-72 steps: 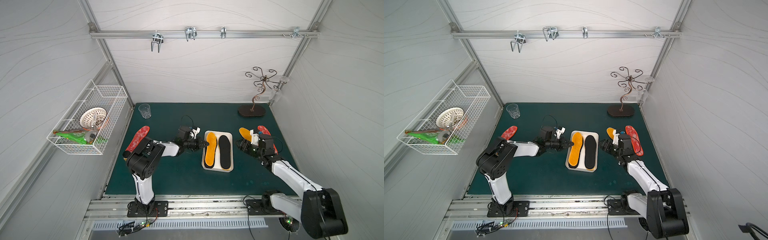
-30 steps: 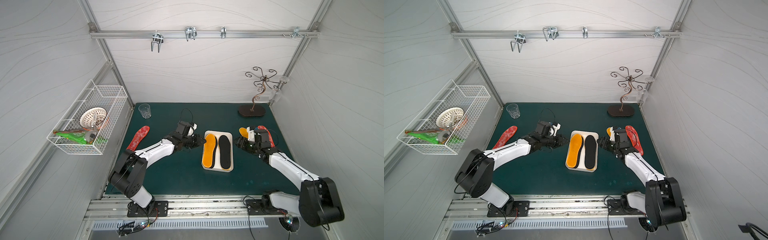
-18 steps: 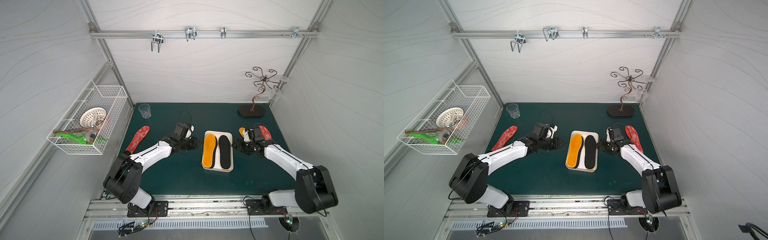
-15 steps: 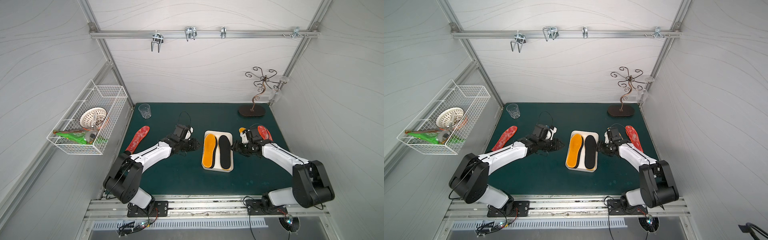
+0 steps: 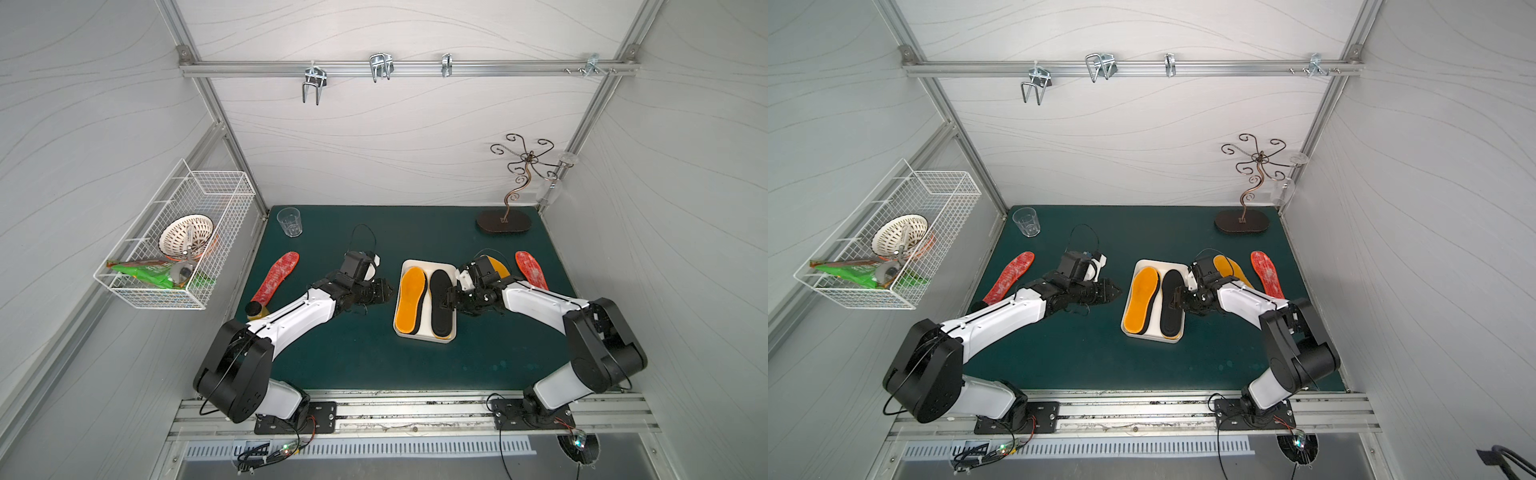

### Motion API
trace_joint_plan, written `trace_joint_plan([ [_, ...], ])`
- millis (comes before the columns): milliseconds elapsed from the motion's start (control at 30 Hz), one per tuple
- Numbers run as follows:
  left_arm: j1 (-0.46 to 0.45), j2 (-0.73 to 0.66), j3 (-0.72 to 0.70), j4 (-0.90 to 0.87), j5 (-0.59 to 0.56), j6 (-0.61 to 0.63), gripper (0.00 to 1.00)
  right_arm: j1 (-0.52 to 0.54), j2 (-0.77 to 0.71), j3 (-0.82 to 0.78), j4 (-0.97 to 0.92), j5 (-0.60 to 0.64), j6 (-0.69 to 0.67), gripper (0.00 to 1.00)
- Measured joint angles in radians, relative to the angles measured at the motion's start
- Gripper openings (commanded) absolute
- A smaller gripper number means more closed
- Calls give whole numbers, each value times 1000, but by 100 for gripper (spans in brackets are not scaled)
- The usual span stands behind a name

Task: Put the insoles into the storage box
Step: Move the storage box to the center of the board.

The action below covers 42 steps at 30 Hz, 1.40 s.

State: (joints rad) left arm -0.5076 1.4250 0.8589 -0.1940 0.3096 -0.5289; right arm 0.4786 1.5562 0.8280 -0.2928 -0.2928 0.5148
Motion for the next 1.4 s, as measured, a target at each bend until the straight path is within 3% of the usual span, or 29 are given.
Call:
trace_joint_plan([
  [567, -41, 35, 0, -3, -48, 14, 45, 51, 135, 106, 119, -84, -77, 60],
  [800, -41, 30, 0, -4, -75, 24, 46, 65, 131, 169, 69, -46, -96, 63],
  [933, -41, 14, 0, -4, -91, 29, 46, 8, 93, 227, -28, 31, -97, 64],
  [1200, -29, 96, 82, -57, -127, 31, 40, -244, 37, 295, -128, 219, -52, 64],
  [1400, -57, 175, 200, -140, -292, 39, 40, -257, 37, 295, -155, 251, -35, 64],
])
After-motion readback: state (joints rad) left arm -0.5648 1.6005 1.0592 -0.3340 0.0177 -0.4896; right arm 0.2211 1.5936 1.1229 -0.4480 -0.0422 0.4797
